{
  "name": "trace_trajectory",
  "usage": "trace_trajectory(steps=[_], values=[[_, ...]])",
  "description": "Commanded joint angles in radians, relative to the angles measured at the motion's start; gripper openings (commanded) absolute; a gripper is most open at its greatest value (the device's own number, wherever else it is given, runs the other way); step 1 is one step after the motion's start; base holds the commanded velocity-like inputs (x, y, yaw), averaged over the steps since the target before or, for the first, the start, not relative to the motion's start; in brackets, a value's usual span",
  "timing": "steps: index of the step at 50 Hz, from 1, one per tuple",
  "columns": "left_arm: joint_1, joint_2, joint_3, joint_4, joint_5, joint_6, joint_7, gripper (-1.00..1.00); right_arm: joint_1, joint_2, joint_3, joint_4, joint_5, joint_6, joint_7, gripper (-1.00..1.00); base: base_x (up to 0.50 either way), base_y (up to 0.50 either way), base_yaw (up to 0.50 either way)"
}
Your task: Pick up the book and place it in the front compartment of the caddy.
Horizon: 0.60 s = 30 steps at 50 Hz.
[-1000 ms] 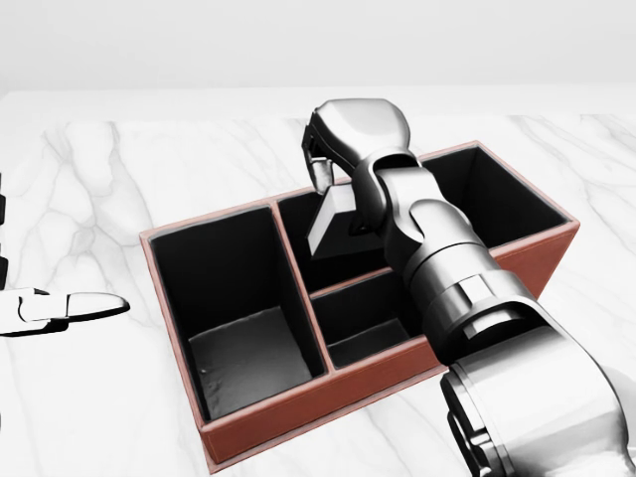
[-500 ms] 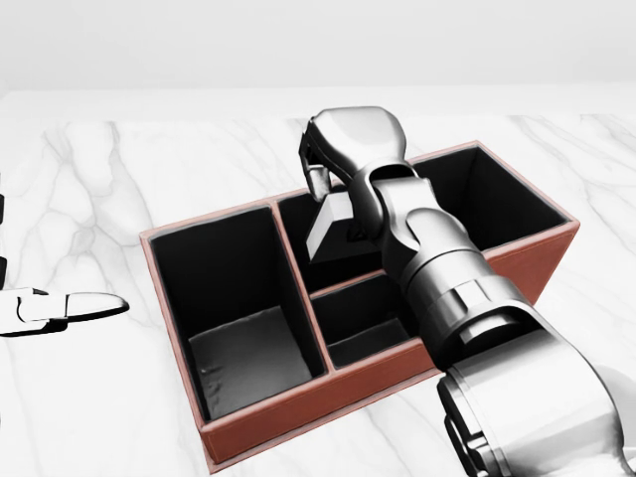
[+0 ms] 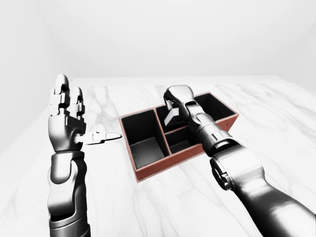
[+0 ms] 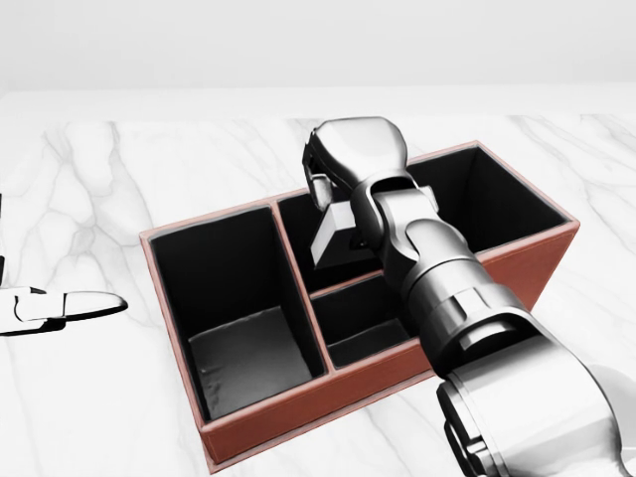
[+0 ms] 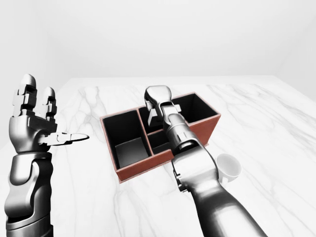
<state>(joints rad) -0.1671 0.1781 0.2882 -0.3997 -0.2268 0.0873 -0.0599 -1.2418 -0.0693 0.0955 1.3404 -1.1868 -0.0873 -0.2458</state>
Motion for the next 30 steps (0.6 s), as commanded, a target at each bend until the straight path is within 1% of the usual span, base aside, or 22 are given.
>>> trace_trajectory(steps=[1, 30], values=[[-0.002, 0.0, -0.002, 0.005, 0.001, 0.0, 0.0, 1.0, -0.003, 0.001, -0.003, -0.009, -0.038, 0.0, -0.041, -1.0, 0.0, 0.0, 0.0], [0.002, -0.001, 0.0, -0.001, 0.0, 0.0, 0.0, 1.0, 0.003, 0.006, -0.002, -0.009, -0.056, 0.0, -0.054, -1.0, 0.0, 0.0, 0.0]])
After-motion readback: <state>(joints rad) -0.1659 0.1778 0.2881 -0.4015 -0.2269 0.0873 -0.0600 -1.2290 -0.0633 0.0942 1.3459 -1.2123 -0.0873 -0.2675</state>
